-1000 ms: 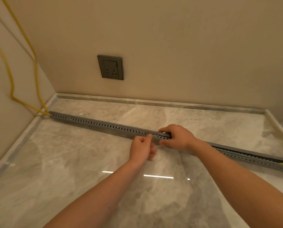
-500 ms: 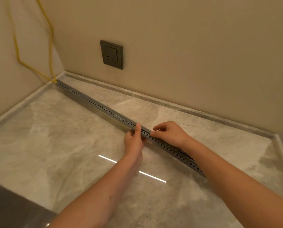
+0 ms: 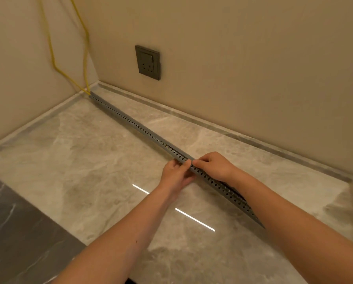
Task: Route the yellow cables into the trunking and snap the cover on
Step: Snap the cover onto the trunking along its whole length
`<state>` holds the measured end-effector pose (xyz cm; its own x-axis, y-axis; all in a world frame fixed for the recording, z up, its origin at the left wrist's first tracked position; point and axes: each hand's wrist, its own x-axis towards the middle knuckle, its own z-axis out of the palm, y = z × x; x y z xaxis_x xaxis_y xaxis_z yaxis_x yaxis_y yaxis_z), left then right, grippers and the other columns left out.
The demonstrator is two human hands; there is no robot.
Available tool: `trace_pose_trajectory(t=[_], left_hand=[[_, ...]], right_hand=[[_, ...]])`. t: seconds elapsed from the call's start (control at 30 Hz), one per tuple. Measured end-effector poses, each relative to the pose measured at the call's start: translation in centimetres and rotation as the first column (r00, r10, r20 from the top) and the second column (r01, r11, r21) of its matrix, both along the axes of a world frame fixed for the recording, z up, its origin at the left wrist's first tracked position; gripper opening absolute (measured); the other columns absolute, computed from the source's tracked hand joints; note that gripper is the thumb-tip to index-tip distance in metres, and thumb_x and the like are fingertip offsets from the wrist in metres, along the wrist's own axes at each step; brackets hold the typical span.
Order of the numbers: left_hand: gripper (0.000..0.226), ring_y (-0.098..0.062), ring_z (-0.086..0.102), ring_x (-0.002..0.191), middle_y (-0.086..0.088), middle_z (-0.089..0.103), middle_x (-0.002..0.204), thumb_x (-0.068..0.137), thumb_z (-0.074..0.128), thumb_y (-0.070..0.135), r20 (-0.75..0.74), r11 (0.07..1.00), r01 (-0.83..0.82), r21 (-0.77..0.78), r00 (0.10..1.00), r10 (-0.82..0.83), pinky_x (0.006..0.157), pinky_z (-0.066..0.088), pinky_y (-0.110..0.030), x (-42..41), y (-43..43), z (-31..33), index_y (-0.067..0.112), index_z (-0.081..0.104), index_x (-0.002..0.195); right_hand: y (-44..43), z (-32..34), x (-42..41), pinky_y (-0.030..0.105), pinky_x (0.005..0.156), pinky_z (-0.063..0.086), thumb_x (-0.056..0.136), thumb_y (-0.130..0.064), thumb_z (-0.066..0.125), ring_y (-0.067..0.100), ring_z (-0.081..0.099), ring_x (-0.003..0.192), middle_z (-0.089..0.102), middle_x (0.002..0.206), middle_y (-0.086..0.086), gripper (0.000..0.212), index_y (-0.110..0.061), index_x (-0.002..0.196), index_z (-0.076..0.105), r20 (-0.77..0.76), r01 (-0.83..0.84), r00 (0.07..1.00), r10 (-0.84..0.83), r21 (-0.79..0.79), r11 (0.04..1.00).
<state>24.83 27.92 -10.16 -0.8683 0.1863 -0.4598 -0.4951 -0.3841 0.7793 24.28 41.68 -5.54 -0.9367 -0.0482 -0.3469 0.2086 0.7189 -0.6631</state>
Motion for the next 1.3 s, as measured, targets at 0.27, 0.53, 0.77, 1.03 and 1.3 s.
trace_pose_trajectory(t=[0.27,0.53,0.77,1.03,1.3], left_hand=[[0.028,-0.027,0.068,0.095,-0.024,0.063,0.118,0.097,0.051,0.007,-0.015,0.998,-0.051,0.045,0.999,0.052,0.071,0.061,-0.034,-0.1,0.5,0.1,-0.001,0.047,0.124],[0.04,-0.027,0.066,0.094,-0.027,0.059,0.122,0.093,0.054,-0.005,-0.028,0.993,-0.004,0.116,1.0,0.008,0.074,0.06,-0.036,-0.1,0.0,-0.2,-0.004,0.039,0.13],[0.042,-0.025,0.066,0.087,-0.025,0.061,0.116,0.091,0.056,-0.006,-0.01,0.992,-0.069,0.109,0.997,0.071,0.065,0.061,-0.033,-0.2,0.5,-0.3,-0.005,0.039,0.13],[0.043,-0.029,0.068,0.09,-0.026,0.063,0.116,0.09,0.06,-0.005,0.041,0.998,-0.052,0.045,0.998,0.05,0.06,0.06,-0.028,-0.5,0.6,-0.1,-0.006,0.042,0.129],[0.024,-0.01,0.063,0.074,0.01,0.065,0.078,0.086,0.062,0.045,-0.435,0.496,-0.197,-0.846,0.793,-0.427,0.066,0.046,-0.028,-1.7,-3.0,1.1,0.024,0.058,0.097]], right_hand=[[1.3,0.7,0.7,0.027,0.075,0.05,0.09,-0.028,0.062,0.014,0.065,0.083,0.072,0.098,0.004,0.025,-0.012,0.102,0.075,0.133,0.079,0.989,-0.067,-0.086,0.993],[-0.7,-0.7,1.1,0.031,0.063,0.041,0.096,-0.023,0.047,0.025,0.057,0.069,0.065,0.075,0.013,0.034,-0.002,0.084,0.071,-0.05,0.061,0.997,-0.052,0.21,0.976],[-1.2,-1.1,2.7,0.032,0.062,0.037,0.094,-0.036,0.049,0.022,0.054,0.074,0.057,0.081,0.005,0.027,-0.015,0.081,0.06,-0.214,0.027,0.976,0.043,0.315,0.949],[-1.3,-2.4,3.9,0.029,0.065,0.04,0.088,-0.037,0.056,0.018,0.054,0.083,0.058,0.089,0.0,0.023,-0.018,0.098,0.061,-0.363,0.083,0.927,0.094,0.444,0.892],[0.6,-1.4,2.9,0.032,0.067,0.044,0.087,-0.042,0.057,0.017,0.054,0.084,0.053,0.085,-0.005,0.023,-0.022,0.098,0.061,-0.306,0.026,0.943,0.13,0.457,0.889]])
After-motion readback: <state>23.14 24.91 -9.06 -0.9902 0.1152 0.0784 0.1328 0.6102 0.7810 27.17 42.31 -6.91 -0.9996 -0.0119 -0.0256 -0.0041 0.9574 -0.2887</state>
